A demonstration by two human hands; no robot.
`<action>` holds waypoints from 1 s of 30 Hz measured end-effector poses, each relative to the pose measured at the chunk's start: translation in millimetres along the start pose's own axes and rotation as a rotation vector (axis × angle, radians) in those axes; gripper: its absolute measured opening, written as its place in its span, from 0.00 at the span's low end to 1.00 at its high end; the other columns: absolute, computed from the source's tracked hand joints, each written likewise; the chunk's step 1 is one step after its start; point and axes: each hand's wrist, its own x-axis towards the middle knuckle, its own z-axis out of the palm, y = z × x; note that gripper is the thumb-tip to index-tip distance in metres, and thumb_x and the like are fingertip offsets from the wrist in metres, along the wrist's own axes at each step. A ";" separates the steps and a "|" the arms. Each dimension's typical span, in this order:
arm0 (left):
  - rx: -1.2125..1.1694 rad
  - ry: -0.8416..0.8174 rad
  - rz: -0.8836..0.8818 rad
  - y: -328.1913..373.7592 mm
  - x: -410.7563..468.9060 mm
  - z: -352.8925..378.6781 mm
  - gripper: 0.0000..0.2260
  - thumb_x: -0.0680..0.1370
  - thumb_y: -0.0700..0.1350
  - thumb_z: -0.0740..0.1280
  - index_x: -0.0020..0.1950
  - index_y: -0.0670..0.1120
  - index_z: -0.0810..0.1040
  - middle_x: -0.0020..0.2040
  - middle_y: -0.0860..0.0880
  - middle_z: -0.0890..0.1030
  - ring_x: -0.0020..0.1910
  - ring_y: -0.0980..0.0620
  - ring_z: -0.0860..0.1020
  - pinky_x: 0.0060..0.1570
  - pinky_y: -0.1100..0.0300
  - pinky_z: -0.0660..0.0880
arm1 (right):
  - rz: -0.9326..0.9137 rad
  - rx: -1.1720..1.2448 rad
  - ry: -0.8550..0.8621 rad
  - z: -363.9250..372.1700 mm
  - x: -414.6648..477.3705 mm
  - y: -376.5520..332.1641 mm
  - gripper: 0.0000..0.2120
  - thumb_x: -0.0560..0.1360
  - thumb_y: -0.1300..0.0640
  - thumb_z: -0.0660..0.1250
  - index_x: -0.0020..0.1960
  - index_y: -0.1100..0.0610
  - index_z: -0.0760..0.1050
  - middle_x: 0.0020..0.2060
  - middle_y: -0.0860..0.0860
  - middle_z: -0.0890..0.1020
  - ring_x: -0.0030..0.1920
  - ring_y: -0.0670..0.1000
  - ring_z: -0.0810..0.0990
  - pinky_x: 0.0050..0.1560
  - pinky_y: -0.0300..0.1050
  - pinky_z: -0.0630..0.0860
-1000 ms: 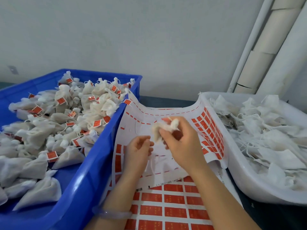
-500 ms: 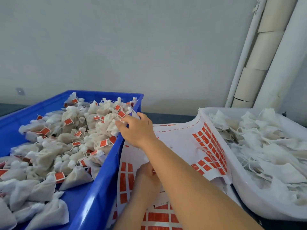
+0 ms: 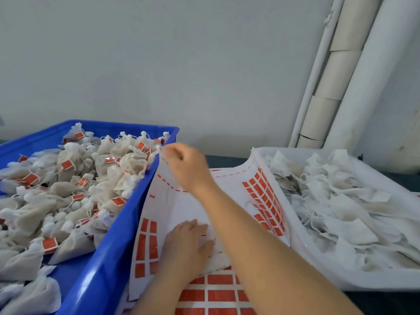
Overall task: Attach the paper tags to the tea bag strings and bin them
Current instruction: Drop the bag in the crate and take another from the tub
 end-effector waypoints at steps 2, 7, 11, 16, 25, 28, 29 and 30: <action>0.012 -0.015 0.032 -2.9 0.7 4.3 0.21 0.78 0.58 0.59 0.70 0.59 0.67 0.75 0.57 0.60 0.74 0.54 0.55 0.72 0.54 0.53 | 0.052 -0.124 0.142 -47.0 1.5 19.0 0.10 0.78 0.55 0.60 0.52 0.56 0.78 0.48 0.51 0.82 0.48 0.50 0.77 0.45 0.41 0.70; 0.000 -0.010 -0.003 -5.2 4.2 12.4 0.20 0.77 0.59 0.61 0.69 0.60 0.67 0.75 0.59 0.60 0.74 0.54 0.56 0.71 0.53 0.57 | 0.473 -0.708 0.248 -167.5 -25.4 100.2 0.07 0.77 0.61 0.59 0.45 0.60 0.76 0.42 0.55 0.80 0.45 0.57 0.77 0.44 0.46 0.71; -0.015 -0.044 -0.013 -3.8 6.6 10.3 0.20 0.77 0.59 0.61 0.69 0.60 0.67 0.75 0.59 0.59 0.75 0.54 0.56 0.71 0.52 0.57 | 0.817 -0.840 -0.275 -192.3 -61.2 143.1 0.11 0.72 0.59 0.66 0.54 0.60 0.77 0.47 0.54 0.81 0.46 0.51 0.80 0.51 0.45 0.78; -0.053 -0.046 -0.026 -4.9 5.4 7.5 0.19 0.77 0.58 0.61 0.68 0.60 0.69 0.74 0.59 0.60 0.74 0.55 0.57 0.71 0.53 0.58 | 0.785 -0.908 -0.247 -178.7 -56.9 142.0 0.08 0.70 0.59 0.68 0.49 0.57 0.78 0.42 0.53 0.82 0.41 0.51 0.82 0.48 0.46 0.79; -0.063 -0.058 -0.038 -4.7 9.6 6.6 0.18 0.77 0.58 0.61 0.67 0.61 0.70 0.74 0.60 0.60 0.74 0.56 0.56 0.71 0.53 0.58 | 0.791 -0.960 -0.287 -180.7 -56.0 145.1 0.09 0.73 0.60 0.65 0.53 0.58 0.78 0.47 0.54 0.81 0.46 0.52 0.80 0.53 0.46 0.78; -0.067 -0.060 -0.043 -4.3 9.1 5.6 0.17 0.77 0.59 0.61 0.66 0.61 0.70 0.74 0.60 0.60 0.74 0.56 0.57 0.71 0.53 0.58 | 0.697 -0.977 -0.032 -180.5 -51.7 146.2 0.07 0.74 0.61 0.66 0.51 0.56 0.79 0.47 0.53 0.81 0.46 0.53 0.80 0.52 0.48 0.77; -0.068 -0.061 -0.043 -3.9 8.9 5.1 0.17 0.77 0.59 0.61 0.65 0.61 0.70 0.74 0.60 0.60 0.74 0.56 0.57 0.71 0.53 0.58 | 0.634 -0.957 0.101 -183.0 -50.7 146.1 0.07 0.75 0.60 0.65 0.50 0.55 0.80 0.46 0.52 0.81 0.46 0.53 0.80 0.50 0.47 0.77; -0.069 -0.062 -0.044 -3.7 8.8 4.7 0.17 0.77 0.59 0.61 0.65 0.61 0.71 0.74 0.60 0.60 0.74 0.56 0.57 0.71 0.53 0.58 | 0.579 -0.916 0.216 -186.3 -50.1 146.9 0.07 0.75 0.60 0.64 0.49 0.54 0.80 0.46 0.52 0.82 0.46 0.53 0.79 0.48 0.47 0.77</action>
